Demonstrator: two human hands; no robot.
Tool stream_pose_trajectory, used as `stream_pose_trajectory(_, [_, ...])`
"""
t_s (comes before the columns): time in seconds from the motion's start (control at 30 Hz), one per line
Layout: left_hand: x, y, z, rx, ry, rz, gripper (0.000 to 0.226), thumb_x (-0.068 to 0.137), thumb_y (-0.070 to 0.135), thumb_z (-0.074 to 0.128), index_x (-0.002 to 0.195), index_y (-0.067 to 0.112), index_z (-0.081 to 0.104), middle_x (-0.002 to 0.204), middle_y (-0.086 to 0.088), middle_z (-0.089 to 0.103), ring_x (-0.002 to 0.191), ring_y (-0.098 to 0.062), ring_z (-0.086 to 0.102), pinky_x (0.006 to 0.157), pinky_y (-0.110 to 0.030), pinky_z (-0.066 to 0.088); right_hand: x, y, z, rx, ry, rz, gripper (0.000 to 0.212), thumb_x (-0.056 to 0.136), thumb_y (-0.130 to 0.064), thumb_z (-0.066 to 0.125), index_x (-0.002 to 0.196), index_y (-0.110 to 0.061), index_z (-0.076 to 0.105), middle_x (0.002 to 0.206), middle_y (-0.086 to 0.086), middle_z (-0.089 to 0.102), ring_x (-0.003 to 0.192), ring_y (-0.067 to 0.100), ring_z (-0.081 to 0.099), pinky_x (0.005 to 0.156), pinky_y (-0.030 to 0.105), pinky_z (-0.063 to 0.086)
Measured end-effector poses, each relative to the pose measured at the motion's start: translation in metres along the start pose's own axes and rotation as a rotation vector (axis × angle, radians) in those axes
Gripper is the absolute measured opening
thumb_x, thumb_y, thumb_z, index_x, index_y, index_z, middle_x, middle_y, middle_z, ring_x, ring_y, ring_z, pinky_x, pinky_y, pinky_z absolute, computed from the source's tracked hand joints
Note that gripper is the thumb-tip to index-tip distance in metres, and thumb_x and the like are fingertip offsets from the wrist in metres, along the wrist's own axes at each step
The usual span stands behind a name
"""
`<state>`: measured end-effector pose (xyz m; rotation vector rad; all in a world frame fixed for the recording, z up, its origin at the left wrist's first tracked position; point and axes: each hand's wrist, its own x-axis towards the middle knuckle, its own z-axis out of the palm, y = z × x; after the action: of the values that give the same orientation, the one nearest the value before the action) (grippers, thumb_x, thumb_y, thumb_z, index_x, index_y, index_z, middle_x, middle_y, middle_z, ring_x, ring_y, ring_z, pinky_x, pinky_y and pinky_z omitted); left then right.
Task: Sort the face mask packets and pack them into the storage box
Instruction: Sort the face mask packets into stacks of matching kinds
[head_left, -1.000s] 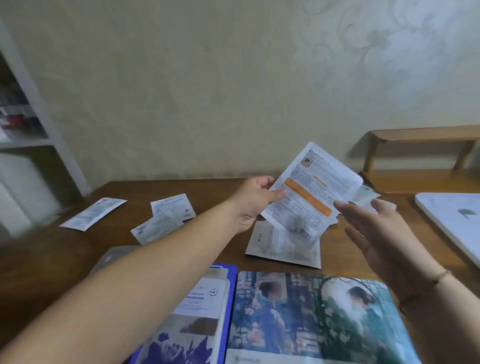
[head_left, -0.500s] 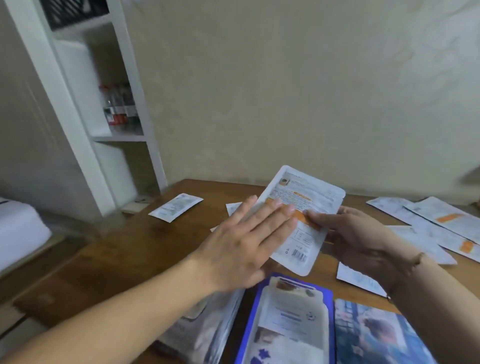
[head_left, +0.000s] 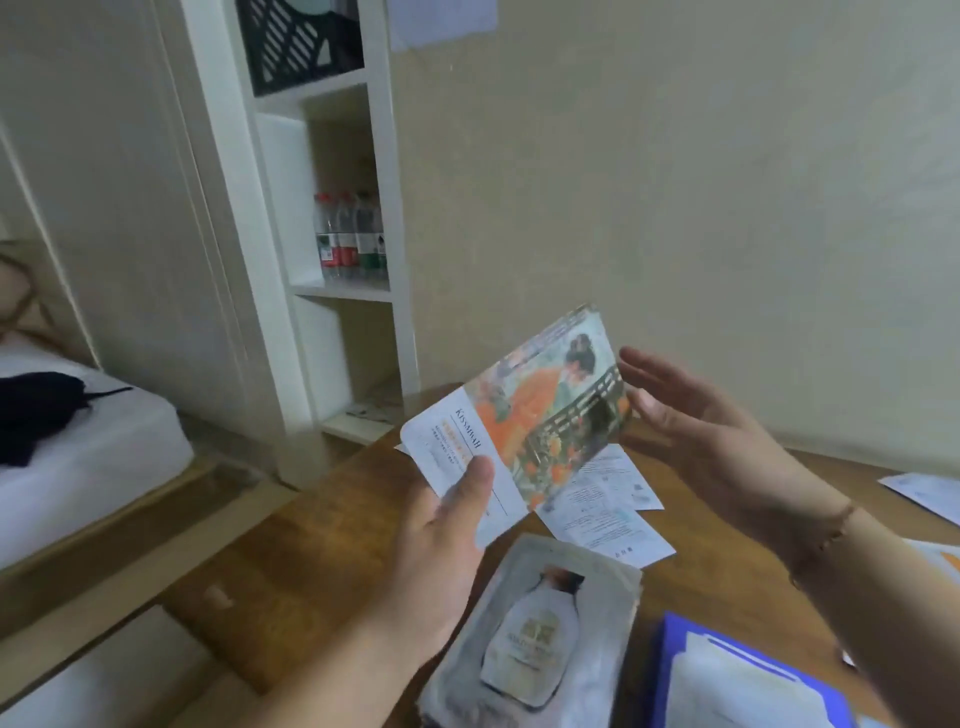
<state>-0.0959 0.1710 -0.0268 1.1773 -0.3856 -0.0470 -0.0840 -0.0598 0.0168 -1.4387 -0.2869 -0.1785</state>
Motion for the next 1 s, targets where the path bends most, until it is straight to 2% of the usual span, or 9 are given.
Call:
stream_pose_trajectory(0.07, [-0.006,0.011,-0.012,-0.192,-0.01,-0.11,0.033,0.091,0.028,0.052,0.121,0.039,0.055,0.127,0.006,0.067,0.121,-0.02,0.061,0.102,-0.04,0.049,0.018,-0.008,0.022,-0.038,-0.111,0.012,0.042,0.084,-0.024,0.067,0.121,-0.006,0.062,0.11,0.011,0.071,0.092,0.023,0.069,0.075,0.036,0.056])
stream_pose_trajectory(0.13, [-0.011,0.02,-0.024,-0.242,0.022,-0.139,0.033,0.09,0.026,0.052,0.122,0.036,0.056,0.126,0.001,0.068,0.12,-0.024,0.063,0.101,-0.043,0.049,0.035,-0.013,0.045,-0.046,-0.13,0.024,0.028,0.083,-0.016,0.064,0.107,-0.002,0.065,0.079,0.01,0.071,0.063,0.02,0.065,0.052,0.03,0.052])
stream_pose_trajectory(0.23, [-0.016,0.025,-0.05,-0.222,0.107,-0.14,0.036,0.09,0.02,0.059,0.124,0.03,0.058,0.124,-0.005,0.069,0.115,-0.025,0.065,0.097,-0.042,0.054,0.061,-0.007,0.077,-0.093,-0.143,0.055,0.015,0.088,-0.004,0.061,0.101,0.003,0.065,0.065,0.006,0.068,0.049,0.014,0.062,0.043,0.021,0.048])
stream_pose_trajectory(0.33, [-0.031,0.025,-0.089,-0.025,0.231,-0.072,0.058,0.083,0.02,0.076,0.135,0.027,0.052,0.121,-0.007,0.069,0.116,-0.025,0.065,0.1,-0.048,0.049,0.086,0.015,0.105,-0.236,-0.161,0.176,0.008,0.088,-0.004,0.066,0.093,0.0,0.069,0.074,0.011,0.072,0.059,0.018,0.068,0.049,0.024,0.053])
stream_pose_trajectory(0.43, [-0.05,0.015,-0.132,0.388,0.378,-0.04,0.073,0.074,0.024,0.076,0.136,0.038,0.042,0.108,0.002,0.075,0.102,-0.014,0.07,0.088,-0.038,0.054,0.101,0.052,0.124,-0.426,-0.255,0.342,0.012,0.088,-0.008,0.068,0.096,-0.001,0.073,0.087,0.015,0.075,0.075,0.024,0.072,0.063,0.032,0.057])
stream_pose_trajectory(0.6, [-0.068,-0.02,-0.175,0.911,0.317,-0.069,0.034,0.079,0.017,0.08,0.098,0.043,0.067,0.097,0.009,0.069,0.094,-0.008,0.06,0.08,-0.011,0.044,0.104,0.115,0.141,-0.626,-0.318,0.463,0.016,0.085,-0.008,0.072,0.101,-0.01,0.072,0.098,0.012,0.072,0.085,0.023,0.069,0.074,0.034,0.057])
stream_pose_trajectory(0.73, [-0.065,-0.038,-0.18,1.259,0.301,-0.046,0.026,0.069,0.057,0.067,0.094,0.055,0.06,0.092,0.032,0.057,0.1,-0.01,0.049,0.086,-0.033,0.037,0.106,0.133,0.142,-0.958,-0.394,0.406,0.024,0.083,-0.017,0.073,0.106,-0.023,0.071,0.102,0.002,0.068,0.094,0.019,0.064,0.078,0.031,0.054])
stream_pose_trajectory(0.83, [-0.063,-0.047,-0.181,1.453,0.309,-0.044,0.038,0.073,0.067,0.052,0.104,0.049,0.065,0.106,0.029,0.053,0.106,-0.011,0.042,0.084,-0.034,0.024,0.105,0.131,0.145,-1.176,-0.445,0.306,0.036,0.081,-0.022,0.075,0.116,-0.023,0.066,0.109,0.0,0.066,0.095,0.016,0.06,0.075,0.025,0.049])
stream_pose_trajectory(1.0, [-0.065,-0.049,-0.176,1.496,0.211,0.121,0.045,0.081,0.068,0.045,0.116,0.044,0.061,0.135,0.02,0.047,0.124,-0.008,0.035,0.095,-0.039,0.019,0.095,0.125,0.144,-1.44,-0.672,0.197,0.057,0.079,-0.045,0.074,0.131,-0.031,0.056,0.125,-0.004,0.058,0.111,0.02,0.055,0.092,0.035,0.049])
